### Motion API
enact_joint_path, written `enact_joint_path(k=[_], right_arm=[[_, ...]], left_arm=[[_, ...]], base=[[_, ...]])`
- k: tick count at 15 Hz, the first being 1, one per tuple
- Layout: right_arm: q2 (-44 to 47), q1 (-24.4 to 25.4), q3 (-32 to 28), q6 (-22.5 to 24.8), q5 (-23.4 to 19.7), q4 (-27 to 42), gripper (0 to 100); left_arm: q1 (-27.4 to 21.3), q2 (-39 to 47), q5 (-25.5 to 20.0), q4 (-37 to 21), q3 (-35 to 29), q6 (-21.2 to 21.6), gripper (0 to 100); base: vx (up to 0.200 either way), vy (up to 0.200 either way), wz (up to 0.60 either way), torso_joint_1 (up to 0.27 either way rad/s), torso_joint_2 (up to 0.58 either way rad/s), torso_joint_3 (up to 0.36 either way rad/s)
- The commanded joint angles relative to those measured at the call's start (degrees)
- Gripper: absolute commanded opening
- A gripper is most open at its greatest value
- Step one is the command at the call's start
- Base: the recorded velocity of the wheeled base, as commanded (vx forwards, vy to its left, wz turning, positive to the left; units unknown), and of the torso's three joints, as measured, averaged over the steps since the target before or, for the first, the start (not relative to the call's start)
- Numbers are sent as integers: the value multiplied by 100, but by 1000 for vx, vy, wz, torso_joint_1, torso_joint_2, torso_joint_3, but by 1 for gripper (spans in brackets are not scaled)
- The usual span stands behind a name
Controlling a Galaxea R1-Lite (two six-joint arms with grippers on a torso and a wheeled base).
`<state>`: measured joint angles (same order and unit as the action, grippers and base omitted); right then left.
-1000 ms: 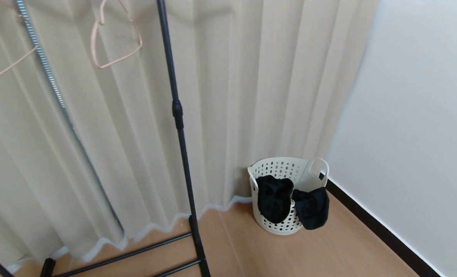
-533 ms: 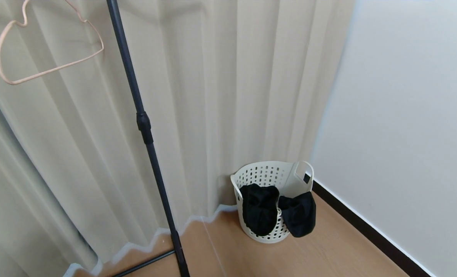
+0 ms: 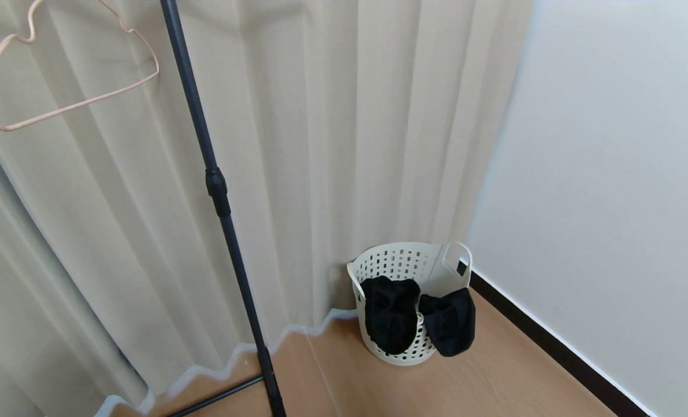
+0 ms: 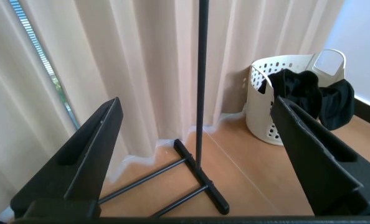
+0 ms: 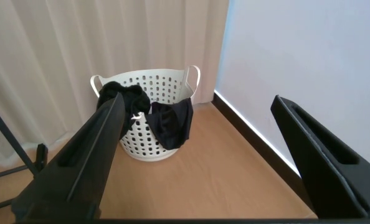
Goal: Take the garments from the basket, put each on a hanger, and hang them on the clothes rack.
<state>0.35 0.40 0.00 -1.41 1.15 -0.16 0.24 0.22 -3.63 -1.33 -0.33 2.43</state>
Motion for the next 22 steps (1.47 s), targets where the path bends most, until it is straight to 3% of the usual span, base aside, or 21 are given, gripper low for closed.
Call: enact_joint_path(k=[1,9,22], right_arm=[[9,4,0,1,0,-2,100],[9,4,0,1,0,-2,100],[9,4,0,1,0,-2,100]], left_arm=[[2,4,-6,1,-2,4,100],[2,4,-6,1,-2,4,100],[2,4,-6,1,-2,4,100]], base=[[0,0,0,0,0,0],[0,0,0,1,0,-12],[0,0,0,3,3,-188]])
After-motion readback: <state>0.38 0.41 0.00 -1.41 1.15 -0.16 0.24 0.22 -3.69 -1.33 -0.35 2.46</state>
